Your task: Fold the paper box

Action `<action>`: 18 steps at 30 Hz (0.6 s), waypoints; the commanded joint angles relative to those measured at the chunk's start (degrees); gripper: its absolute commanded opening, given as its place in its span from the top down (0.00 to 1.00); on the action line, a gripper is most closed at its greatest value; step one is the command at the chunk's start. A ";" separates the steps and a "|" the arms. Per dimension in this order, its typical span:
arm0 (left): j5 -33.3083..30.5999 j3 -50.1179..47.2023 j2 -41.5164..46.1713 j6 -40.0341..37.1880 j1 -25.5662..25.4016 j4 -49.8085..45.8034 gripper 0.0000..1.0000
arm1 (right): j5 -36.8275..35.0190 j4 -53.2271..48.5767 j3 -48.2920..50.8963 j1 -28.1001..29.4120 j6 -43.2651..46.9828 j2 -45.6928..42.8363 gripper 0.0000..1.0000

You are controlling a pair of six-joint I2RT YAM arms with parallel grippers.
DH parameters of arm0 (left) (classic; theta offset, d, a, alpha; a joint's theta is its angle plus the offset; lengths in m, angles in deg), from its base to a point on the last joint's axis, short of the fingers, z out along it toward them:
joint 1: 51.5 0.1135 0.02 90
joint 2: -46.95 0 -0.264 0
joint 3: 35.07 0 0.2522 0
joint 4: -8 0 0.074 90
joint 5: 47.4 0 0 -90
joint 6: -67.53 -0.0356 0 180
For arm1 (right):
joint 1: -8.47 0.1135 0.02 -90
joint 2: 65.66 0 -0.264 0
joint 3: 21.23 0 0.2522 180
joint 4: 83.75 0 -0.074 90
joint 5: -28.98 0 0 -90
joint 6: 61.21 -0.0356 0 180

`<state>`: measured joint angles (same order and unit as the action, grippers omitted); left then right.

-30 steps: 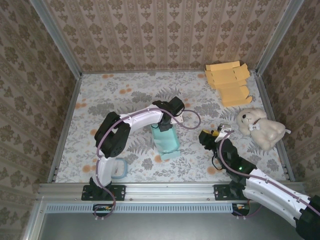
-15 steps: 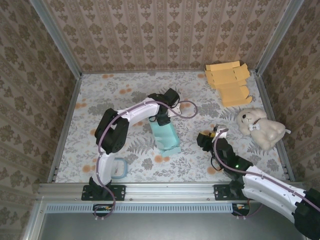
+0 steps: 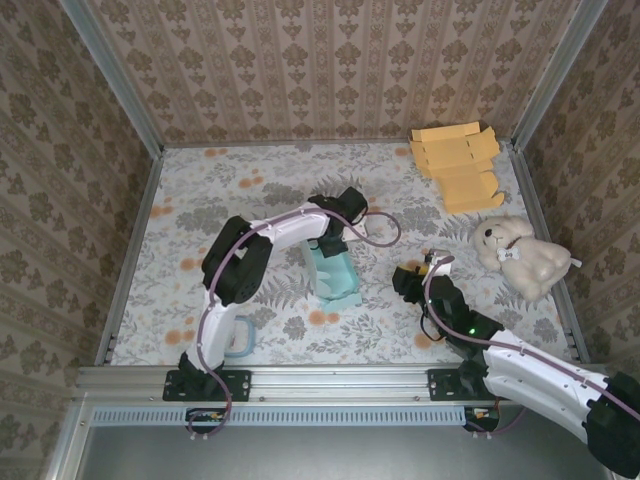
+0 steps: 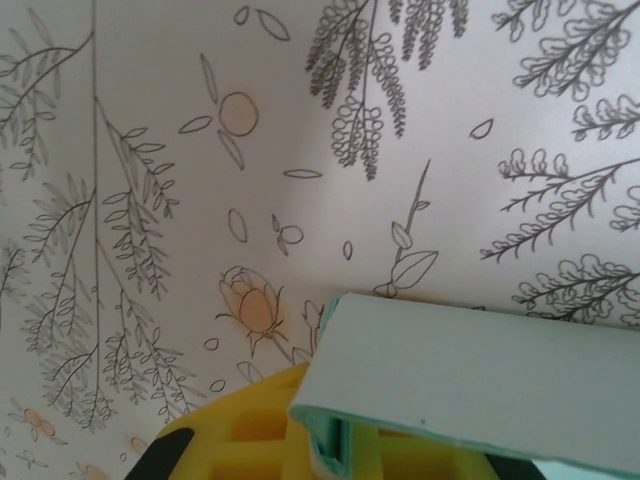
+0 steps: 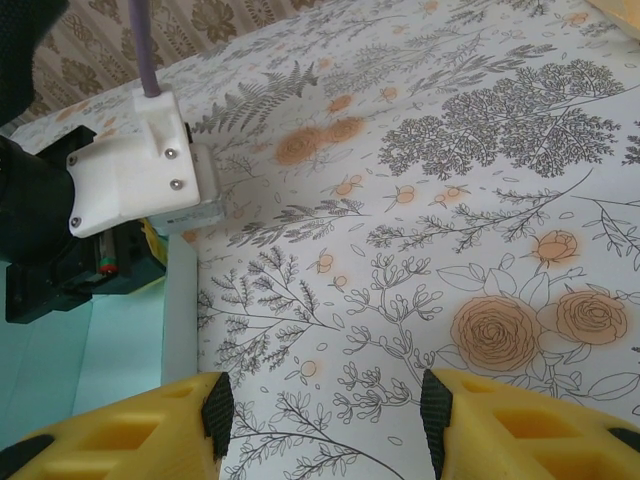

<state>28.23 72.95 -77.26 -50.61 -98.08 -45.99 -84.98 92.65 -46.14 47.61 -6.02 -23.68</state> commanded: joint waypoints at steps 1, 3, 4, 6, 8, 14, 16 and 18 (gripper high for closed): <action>-5.94 -3.52 4.85 2.50 0.44 6.82 1.00 | 0.81 -0.43 -2.45 -0.11 -1.60 0.59 0.44; -6.61 -5.97 7.84 5.07 1.11 10.24 1.00 | 2.39 -1.88 -3.84 -0.16 -2.16 1.10 0.43; -6.80 -7.35 9.64 6.70 1.56 12.29 1.00 | 3.23 -2.49 -4.48 -0.05 -2.41 1.38 0.42; -6.32 -10.60 13.61 10.08 2.41 16.45 1.00 | 5.20 -3.18 -5.97 -0.03 -2.96 1.88 0.41; -6.91 -14.07 17.47 13.38 2.98 20.75 1.00 | 7.33 -3.68 -7.38 -0.02 -3.10 2.24 0.41; -14.15 -26.73 31.16 24.01 3.27 34.11 1.00 | 9.95 -5.16 -10.98 -0.03 -1.80 4.85 0.40; -15.24 -30.12 34.30 26.46 3.18 37.13 1.00 | 10.12 -4.97 -11.65 -0.02 -1.69 5.73 0.40; -16.44 -34.66 37.55 28.54 2.94 41.49 1.00 | 10.72 -5.20 -13.09 -0.02 -0.38 7.07 0.40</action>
<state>16.14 43.29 -43.77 -29.30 -94.63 -13.57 -76.35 89.39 -56.37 47.63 -7.44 -18.02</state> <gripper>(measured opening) 0.092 0.598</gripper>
